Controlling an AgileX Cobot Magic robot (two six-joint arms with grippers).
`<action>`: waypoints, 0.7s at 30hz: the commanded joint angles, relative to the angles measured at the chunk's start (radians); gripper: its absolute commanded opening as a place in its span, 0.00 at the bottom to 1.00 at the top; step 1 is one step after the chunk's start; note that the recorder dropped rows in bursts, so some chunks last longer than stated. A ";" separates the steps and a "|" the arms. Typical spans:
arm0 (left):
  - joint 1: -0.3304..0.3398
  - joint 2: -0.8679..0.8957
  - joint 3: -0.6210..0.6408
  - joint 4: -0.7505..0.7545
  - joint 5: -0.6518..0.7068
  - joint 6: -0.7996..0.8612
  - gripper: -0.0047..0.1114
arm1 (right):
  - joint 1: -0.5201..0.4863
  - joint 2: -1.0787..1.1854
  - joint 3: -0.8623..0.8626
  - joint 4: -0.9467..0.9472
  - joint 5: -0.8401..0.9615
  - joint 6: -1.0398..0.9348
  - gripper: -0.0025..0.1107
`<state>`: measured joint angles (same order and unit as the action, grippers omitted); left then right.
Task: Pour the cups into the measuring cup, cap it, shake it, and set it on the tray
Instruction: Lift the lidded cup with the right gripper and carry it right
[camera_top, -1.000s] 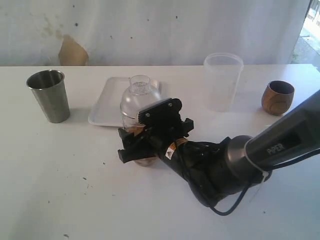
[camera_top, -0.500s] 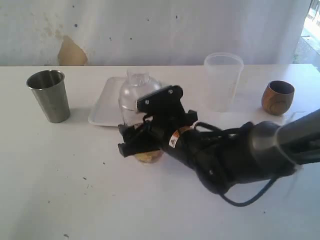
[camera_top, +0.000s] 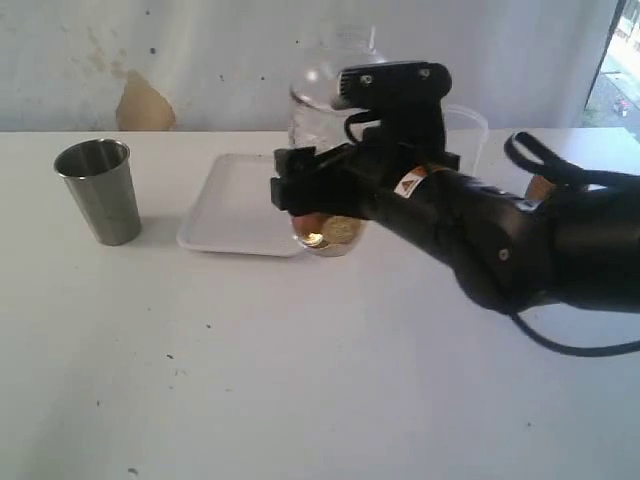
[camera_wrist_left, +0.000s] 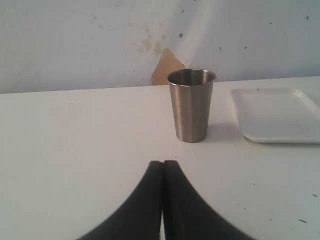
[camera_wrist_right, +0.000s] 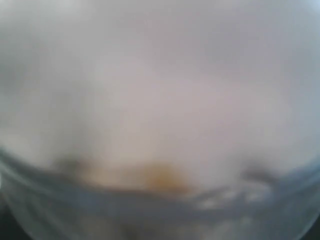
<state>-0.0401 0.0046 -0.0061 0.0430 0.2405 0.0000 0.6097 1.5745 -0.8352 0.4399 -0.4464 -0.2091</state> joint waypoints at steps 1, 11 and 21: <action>-0.002 -0.005 0.006 -0.006 -0.008 0.000 0.04 | -0.015 -0.029 -0.014 0.082 -0.132 -0.113 0.02; -0.002 -0.005 0.006 -0.006 -0.008 0.000 0.04 | 0.017 -0.045 -0.019 -0.154 -0.009 -0.095 0.02; -0.002 -0.005 0.006 -0.006 -0.008 0.000 0.04 | -0.049 -0.025 -0.018 0.331 -0.050 -0.069 0.02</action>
<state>-0.0401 0.0046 -0.0061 0.0430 0.2384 0.0000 0.5880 1.5603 -0.8445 0.5492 -0.4049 -0.3347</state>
